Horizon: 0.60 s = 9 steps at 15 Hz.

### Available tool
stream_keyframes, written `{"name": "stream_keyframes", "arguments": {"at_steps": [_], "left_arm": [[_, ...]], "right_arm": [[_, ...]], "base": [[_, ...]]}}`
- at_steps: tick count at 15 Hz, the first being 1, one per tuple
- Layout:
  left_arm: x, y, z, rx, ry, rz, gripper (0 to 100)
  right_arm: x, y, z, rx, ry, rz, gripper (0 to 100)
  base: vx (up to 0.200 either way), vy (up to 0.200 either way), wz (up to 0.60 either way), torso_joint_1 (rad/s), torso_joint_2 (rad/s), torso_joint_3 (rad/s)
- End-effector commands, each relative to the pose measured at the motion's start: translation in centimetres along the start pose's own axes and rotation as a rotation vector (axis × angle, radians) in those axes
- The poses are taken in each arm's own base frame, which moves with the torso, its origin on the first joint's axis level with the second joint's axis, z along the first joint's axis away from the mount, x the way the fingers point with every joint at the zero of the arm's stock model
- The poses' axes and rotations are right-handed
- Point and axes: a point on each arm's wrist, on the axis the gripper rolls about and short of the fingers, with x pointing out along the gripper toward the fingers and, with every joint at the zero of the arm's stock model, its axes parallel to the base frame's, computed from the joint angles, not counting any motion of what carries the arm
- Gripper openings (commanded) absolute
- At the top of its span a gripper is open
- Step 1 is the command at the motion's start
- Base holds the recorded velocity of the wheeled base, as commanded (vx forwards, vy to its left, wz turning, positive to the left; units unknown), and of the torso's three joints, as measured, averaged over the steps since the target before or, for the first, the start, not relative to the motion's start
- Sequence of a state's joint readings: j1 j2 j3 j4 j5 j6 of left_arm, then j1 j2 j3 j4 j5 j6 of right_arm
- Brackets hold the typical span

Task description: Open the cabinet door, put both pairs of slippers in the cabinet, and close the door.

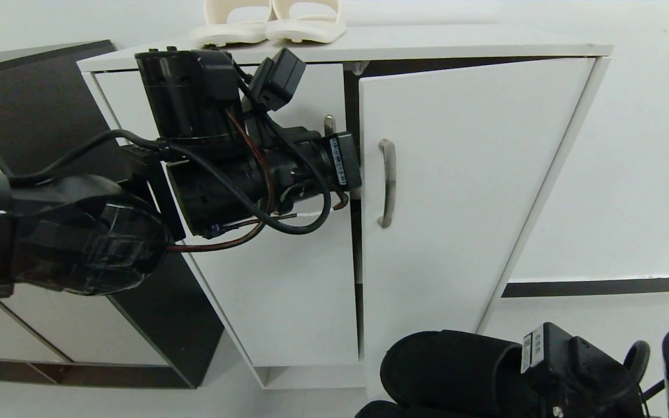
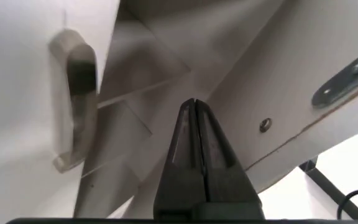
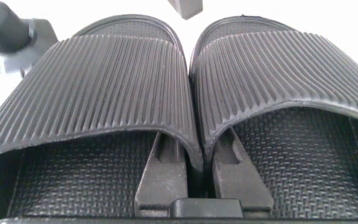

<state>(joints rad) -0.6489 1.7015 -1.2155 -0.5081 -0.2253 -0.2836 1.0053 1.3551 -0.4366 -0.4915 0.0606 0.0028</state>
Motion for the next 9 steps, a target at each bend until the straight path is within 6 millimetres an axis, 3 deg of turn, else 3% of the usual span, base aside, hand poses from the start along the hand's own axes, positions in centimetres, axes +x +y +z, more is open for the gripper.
{"name": "stream_keyframes", "arguments": {"at_steps": [1,2,3,5,9], "left_arm": [[-0.6,-1.2,-0.4,-0.003,0.007,-0.038,0],[-0.7,-1.5,-0.5,-0.001,0.006,-0.051,0],[-0.7,-4.0,-1.2,0.001,0.007,-0.132,0],[0.1,-6.2,-2.4,-0.003,0.034,-0.206,0],[0.5,-6.0,-3.1,-0.01,0.02,-0.208,0]], "right_arm": [[-0.4,0.6,0.0,-0.013,0.006,0.029,0],[-0.6,0.8,0.2,-0.014,-0.006,0.038,0],[-0.9,1.2,0.6,-0.022,-0.026,0.058,0],[-1.0,1.6,0.7,-0.03,-0.03,0.076,0],[-0.9,1.7,0.8,-0.035,-0.04,0.076,0]], "base": [[-0.2,0.0,0.0,0.017,0.0,-0.007],[-0.2,0.0,0.0,-0.002,0.0,0.007],[-0.2,0.0,0.0,-0.012,0.0,0.002],[-0.2,0.0,0.0,-0.002,0.0,0.005],[-0.2,0.0,0.0,0.001,0.01,0.0]]}}
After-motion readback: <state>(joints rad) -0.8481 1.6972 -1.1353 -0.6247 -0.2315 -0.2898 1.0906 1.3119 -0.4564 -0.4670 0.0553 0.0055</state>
